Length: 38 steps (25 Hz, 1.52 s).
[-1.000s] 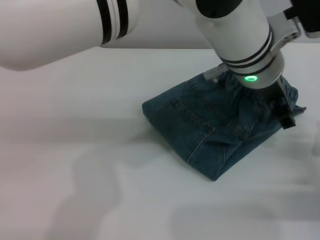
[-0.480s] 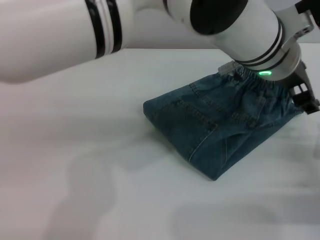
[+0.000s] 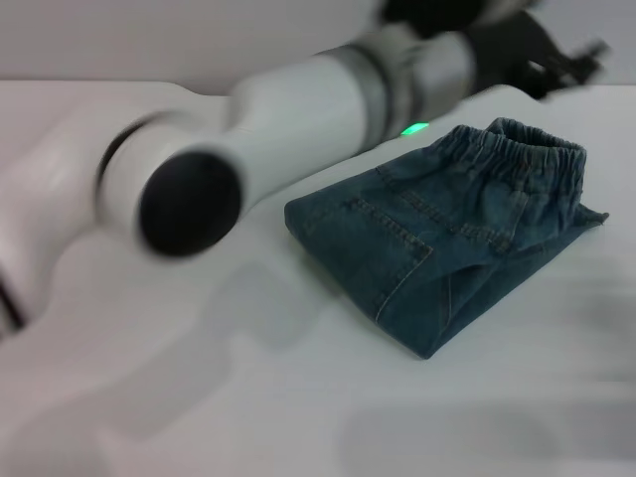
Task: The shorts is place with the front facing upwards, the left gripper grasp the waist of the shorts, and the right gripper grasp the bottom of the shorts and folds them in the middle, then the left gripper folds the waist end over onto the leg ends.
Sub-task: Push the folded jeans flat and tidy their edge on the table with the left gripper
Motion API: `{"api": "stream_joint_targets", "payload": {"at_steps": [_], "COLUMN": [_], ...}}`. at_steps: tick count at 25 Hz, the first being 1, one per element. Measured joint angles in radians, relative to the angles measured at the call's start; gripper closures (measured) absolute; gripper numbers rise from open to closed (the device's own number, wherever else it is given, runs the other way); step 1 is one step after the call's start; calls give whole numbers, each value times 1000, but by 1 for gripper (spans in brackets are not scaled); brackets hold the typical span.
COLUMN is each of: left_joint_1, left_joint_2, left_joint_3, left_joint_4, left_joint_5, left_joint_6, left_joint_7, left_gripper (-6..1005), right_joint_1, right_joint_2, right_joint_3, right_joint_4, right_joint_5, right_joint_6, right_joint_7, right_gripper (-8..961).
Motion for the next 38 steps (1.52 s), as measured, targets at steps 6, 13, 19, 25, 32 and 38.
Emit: {"api": "stream_joint_targets", "payload": {"at_steps": [6, 13, 19, 25, 32, 38], "left_joint_1": [187, 228, 211, 214, 219, 211], "left_joint_2": [4, 5, 1, -6, -8, -8], "left_joint_3": [94, 263, 376, 557, 677, 699], "left_joint_4": [18, 154, 278, 367, 399, 444], "left_joint_5": [-21, -17, -14, -14, -15, -15], "left_joint_6": [315, 549, 670, 748, 767, 761], "left_joint_7": [-97, -219, -340, -500, -552, -636], "left_gripper": [261, 449, 687, 962, 999, 988], "right_joint_1": [-18, -41, -99, -129, -118, -102], "right_joint_2": [1, 2, 1, 0, -3, -3], "right_joint_3": [7, 13, 58, 91, 92, 92], "right_joint_4": [0, 11, 6, 3, -1, -3], "right_joint_5": [1, 10, 12, 12, 12, 13], "right_joint_6": [21, 17, 14, 12, 7, -6], "right_joint_7": [0, 8, 8, 9, 10, 10], "right_gripper": [953, 953, 954, 954, 953, 953]}}
